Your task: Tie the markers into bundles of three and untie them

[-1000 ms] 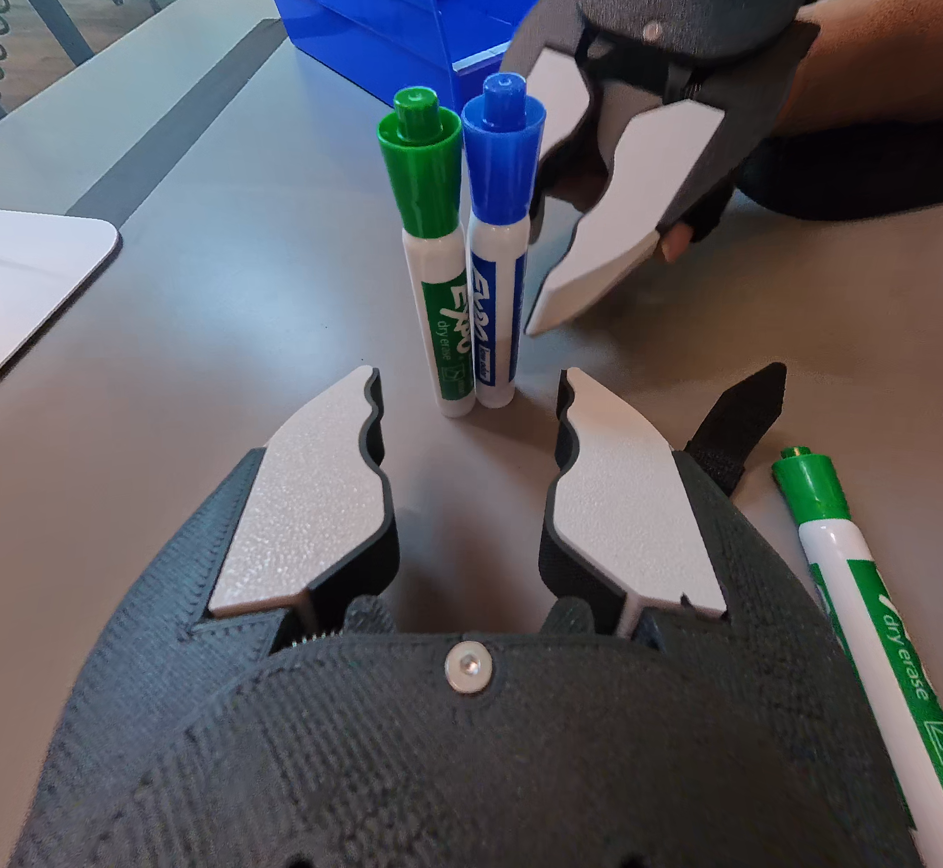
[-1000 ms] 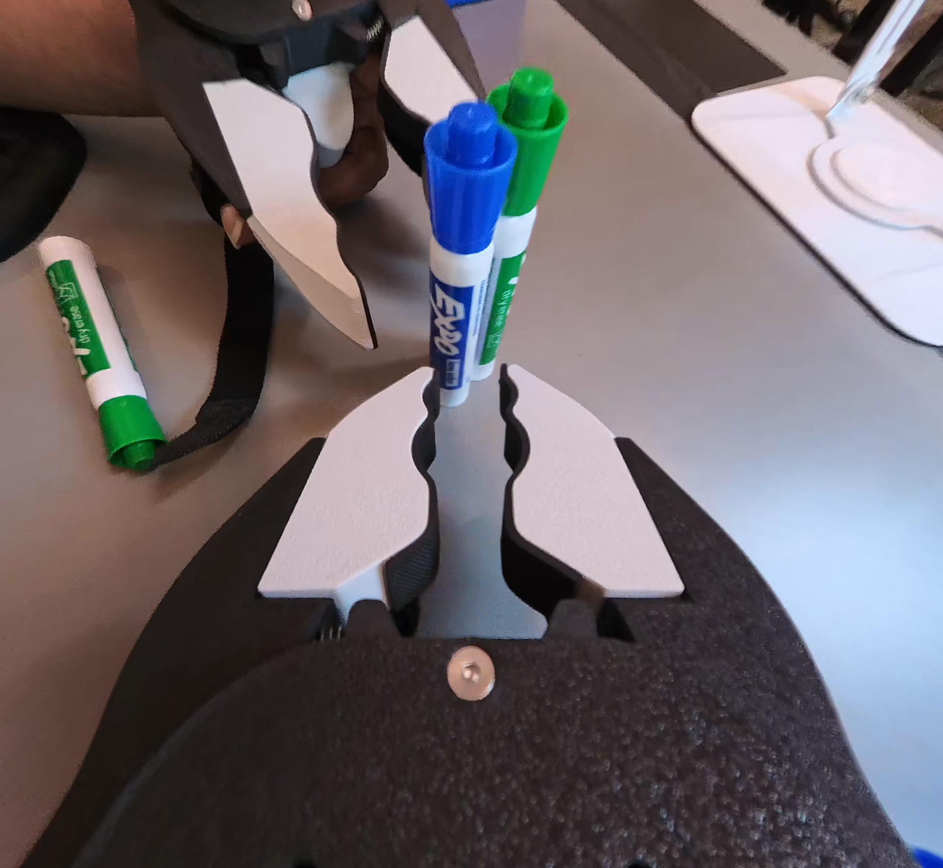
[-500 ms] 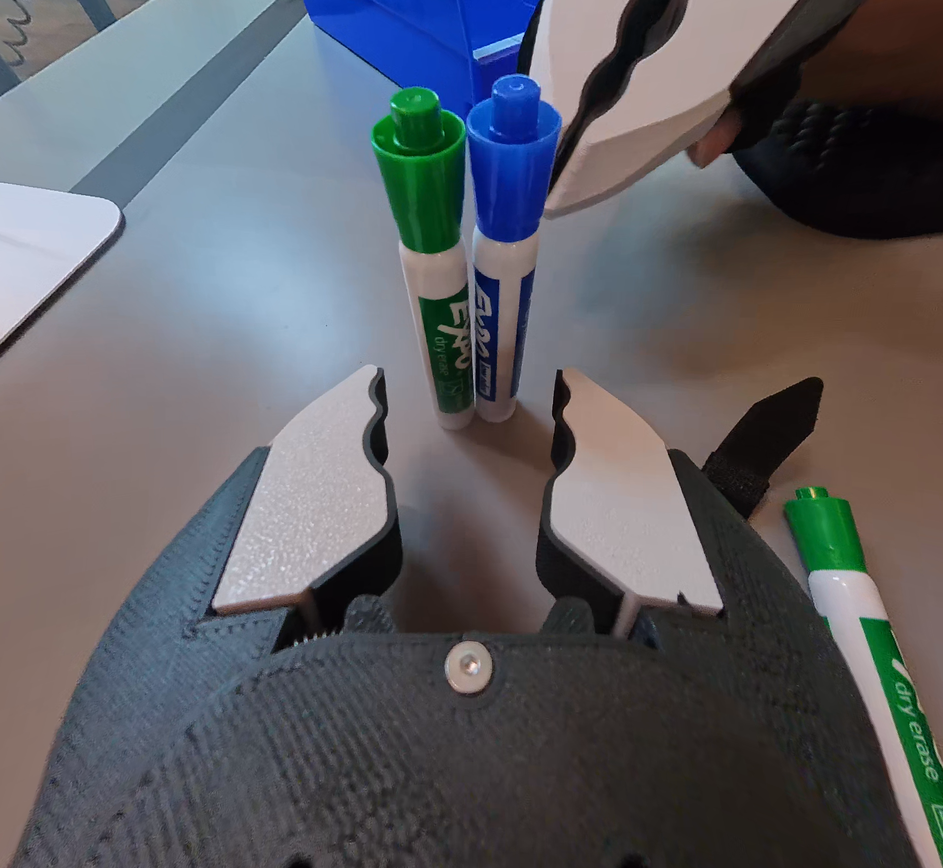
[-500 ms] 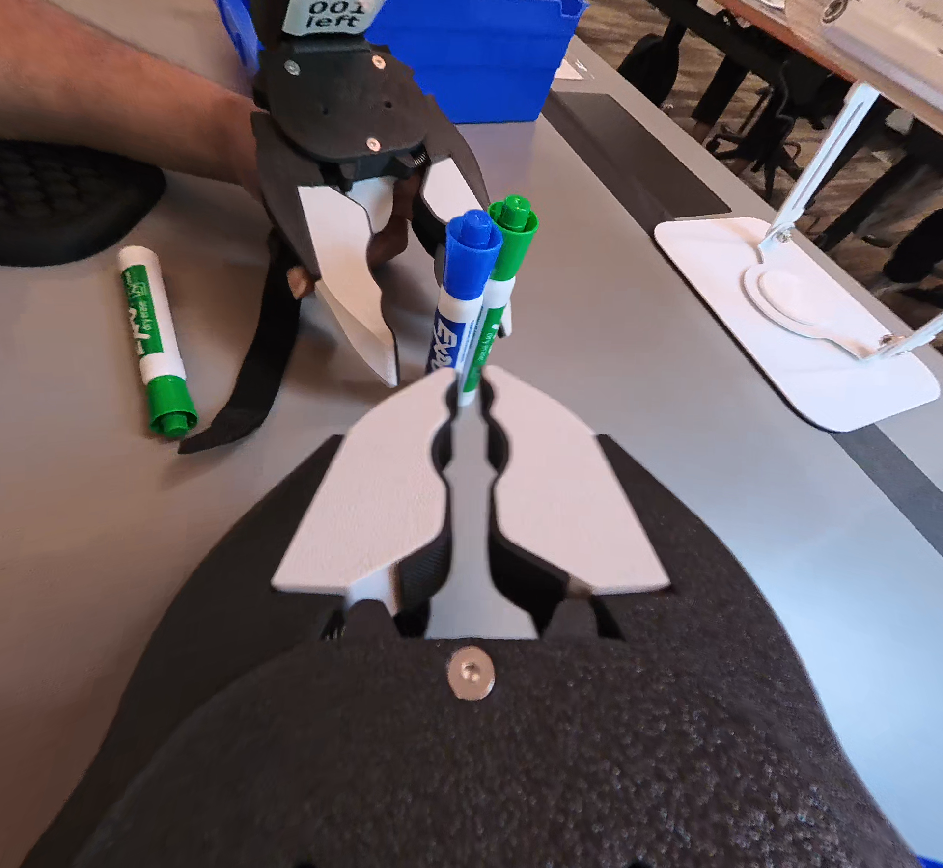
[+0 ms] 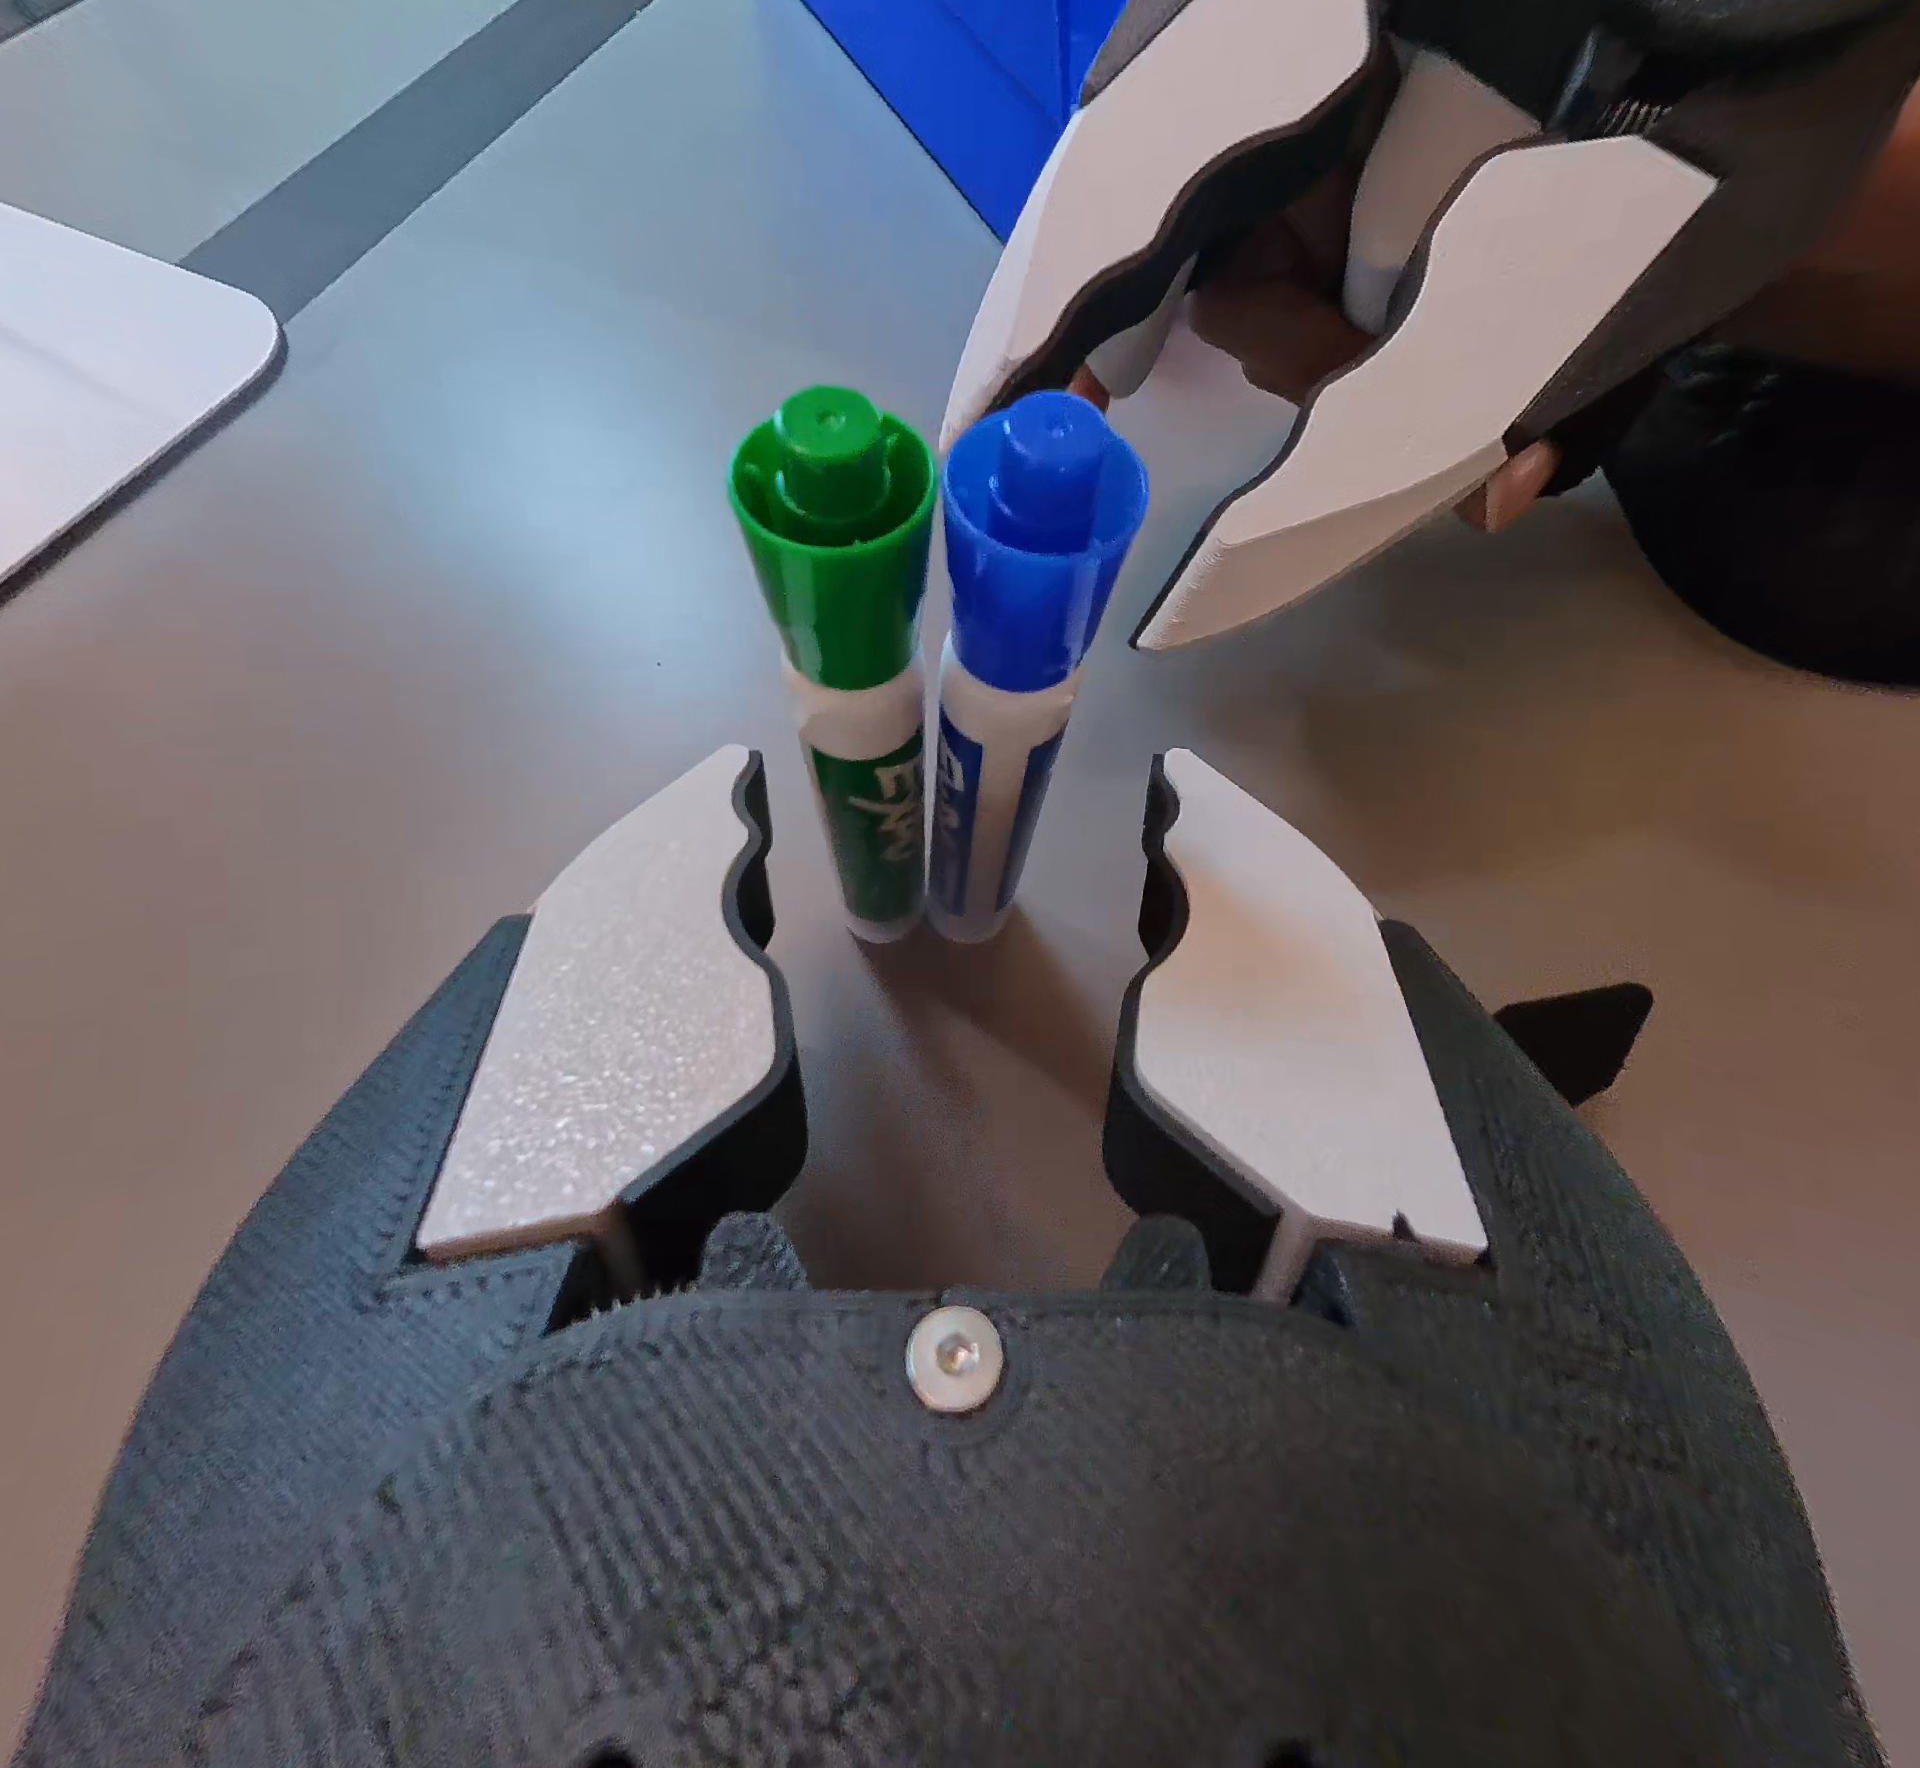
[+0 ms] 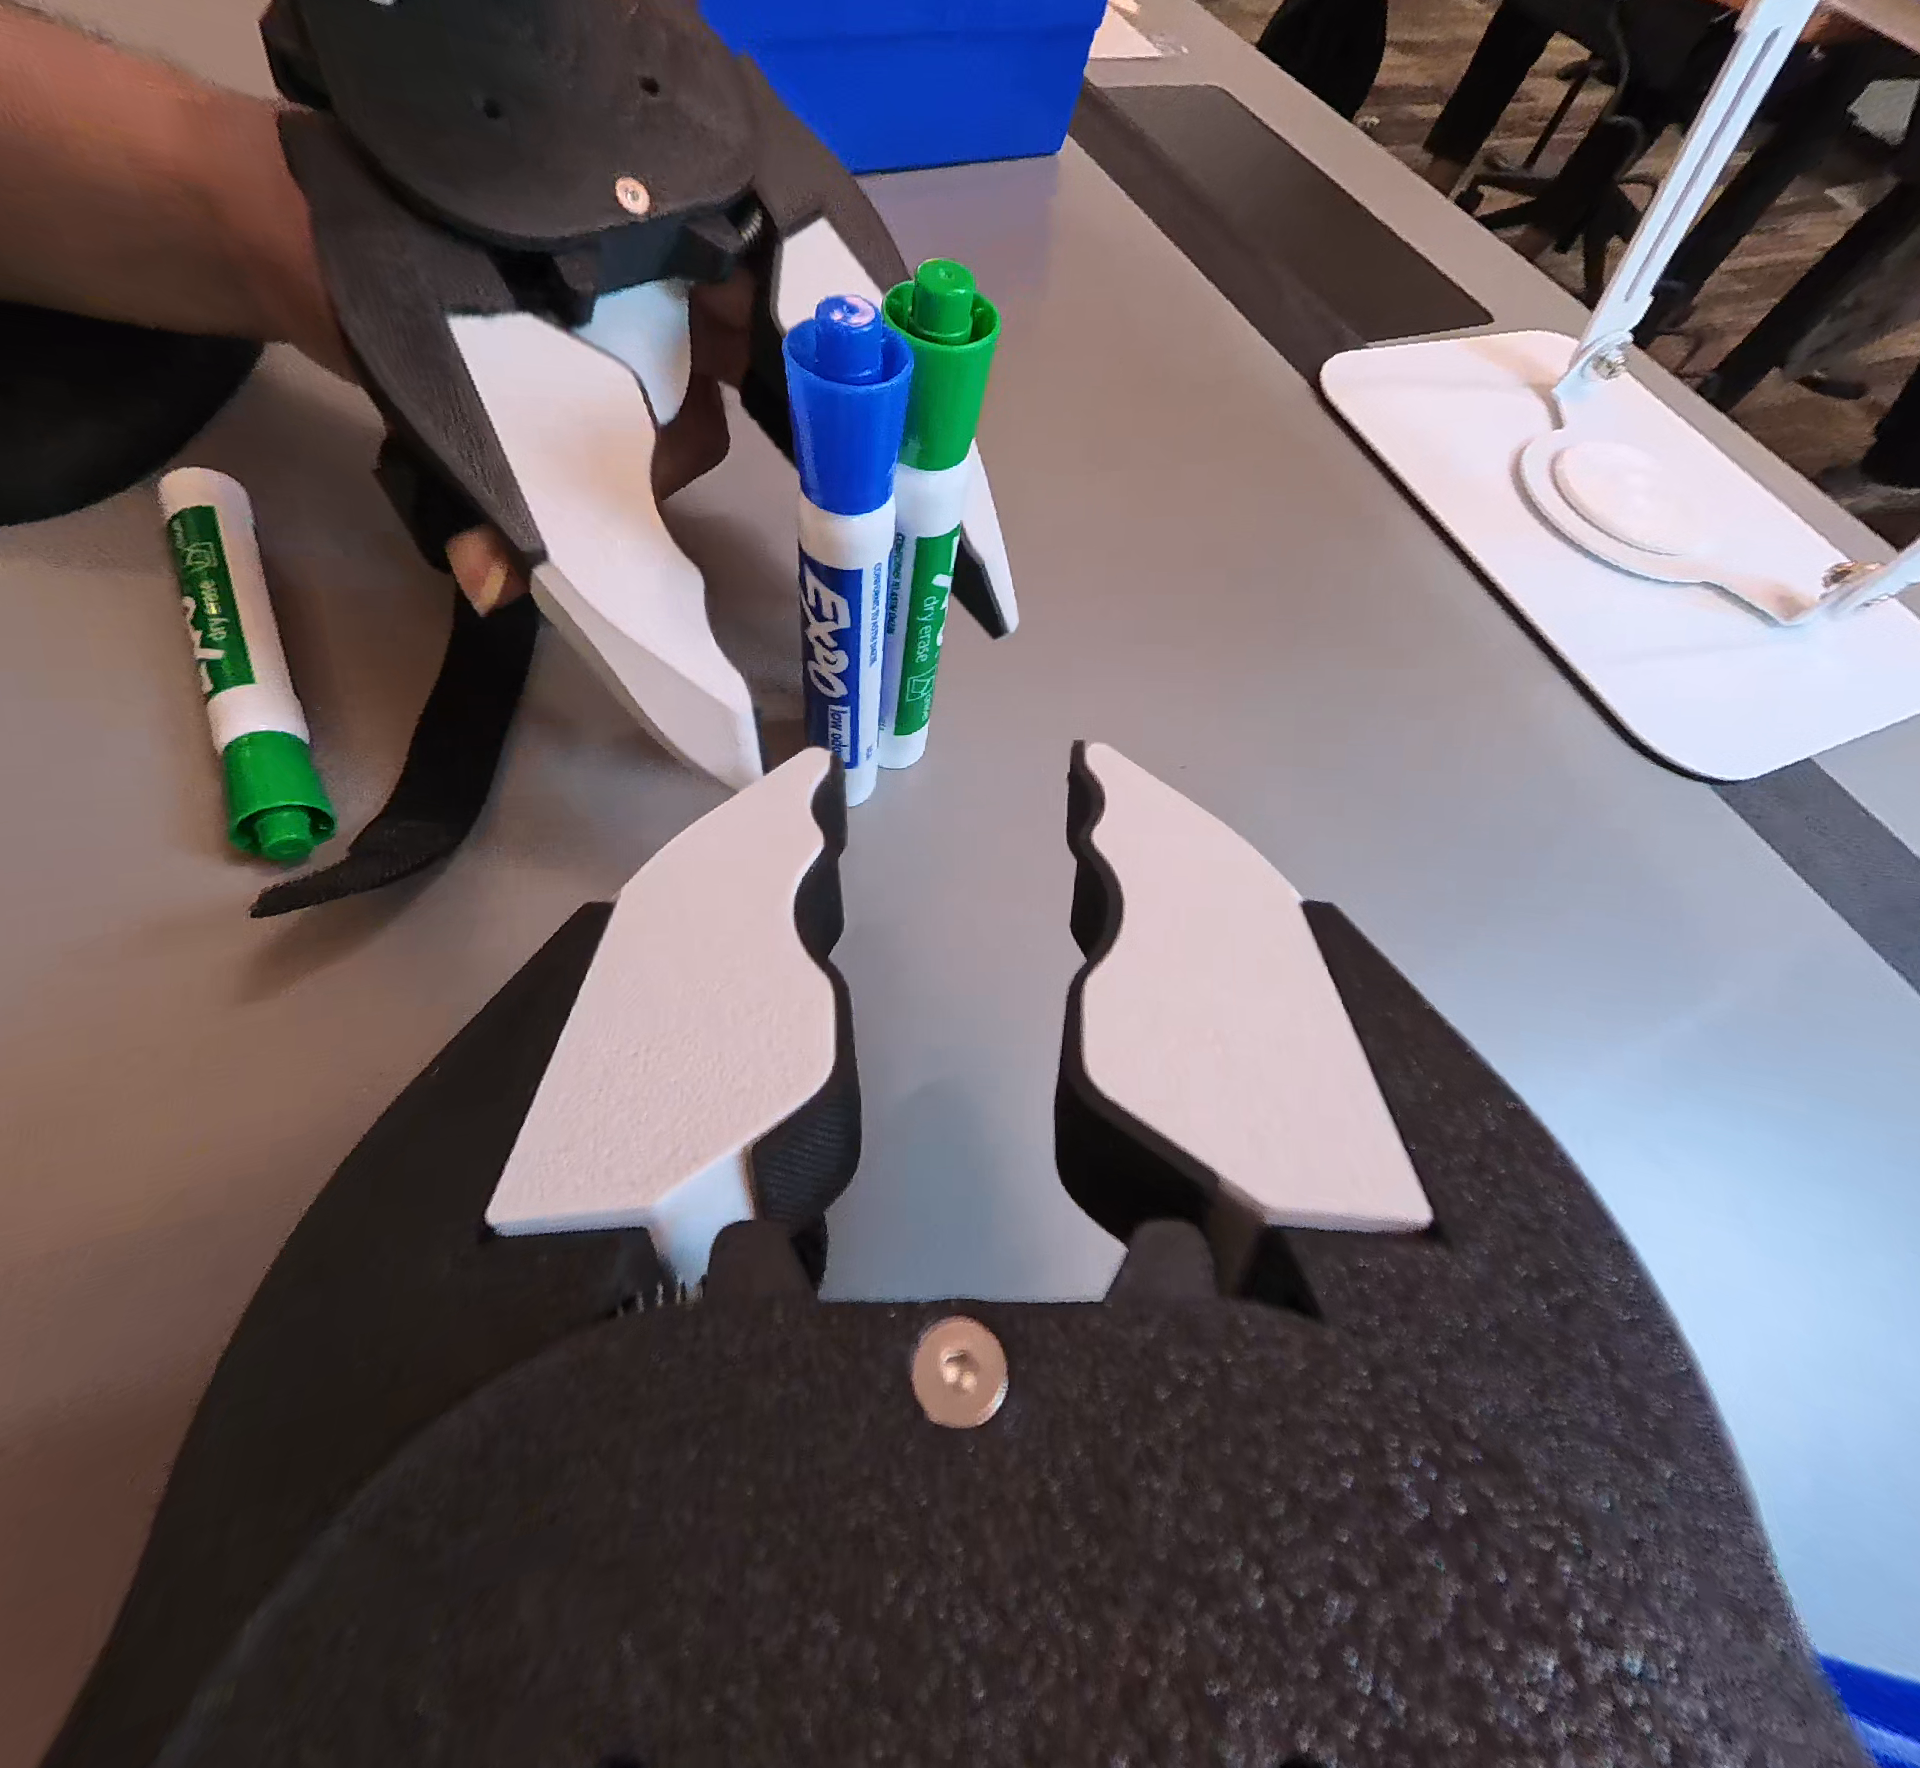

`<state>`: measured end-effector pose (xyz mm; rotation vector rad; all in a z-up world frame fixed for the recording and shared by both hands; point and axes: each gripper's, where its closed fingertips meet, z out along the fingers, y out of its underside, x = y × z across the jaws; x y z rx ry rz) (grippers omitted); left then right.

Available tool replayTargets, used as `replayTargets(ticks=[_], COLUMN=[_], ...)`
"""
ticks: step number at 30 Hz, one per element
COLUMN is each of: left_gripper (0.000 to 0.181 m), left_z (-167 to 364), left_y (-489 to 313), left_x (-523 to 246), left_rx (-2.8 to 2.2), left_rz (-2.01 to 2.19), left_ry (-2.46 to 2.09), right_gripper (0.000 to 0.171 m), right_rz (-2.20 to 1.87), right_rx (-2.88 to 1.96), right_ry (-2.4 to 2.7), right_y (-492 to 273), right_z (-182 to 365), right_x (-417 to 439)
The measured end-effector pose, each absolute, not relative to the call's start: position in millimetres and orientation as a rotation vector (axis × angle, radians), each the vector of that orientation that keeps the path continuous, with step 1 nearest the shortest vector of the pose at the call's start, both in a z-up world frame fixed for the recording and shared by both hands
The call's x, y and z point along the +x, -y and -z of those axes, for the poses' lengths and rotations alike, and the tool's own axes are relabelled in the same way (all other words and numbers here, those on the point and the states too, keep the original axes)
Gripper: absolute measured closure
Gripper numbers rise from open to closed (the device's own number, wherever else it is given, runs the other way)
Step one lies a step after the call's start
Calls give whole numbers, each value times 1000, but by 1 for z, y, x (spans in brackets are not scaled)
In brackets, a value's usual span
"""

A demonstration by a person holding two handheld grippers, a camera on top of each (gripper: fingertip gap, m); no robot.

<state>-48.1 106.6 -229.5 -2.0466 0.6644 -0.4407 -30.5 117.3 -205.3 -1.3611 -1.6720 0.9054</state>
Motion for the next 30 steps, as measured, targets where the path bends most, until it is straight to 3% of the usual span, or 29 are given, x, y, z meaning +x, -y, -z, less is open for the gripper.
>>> replayTargets(ticks=[30], left_gripper=[128], left_z=[230], left_y=[-130], left_x=[-40], left_rx=[-1992], left_rz=[363], left_ry=[-546], right_gripper=[139], right_rz=[-900], right_rx=[-1333], right_ry=[1530], right_y=[-131], right_z=[182], right_x=[-29])
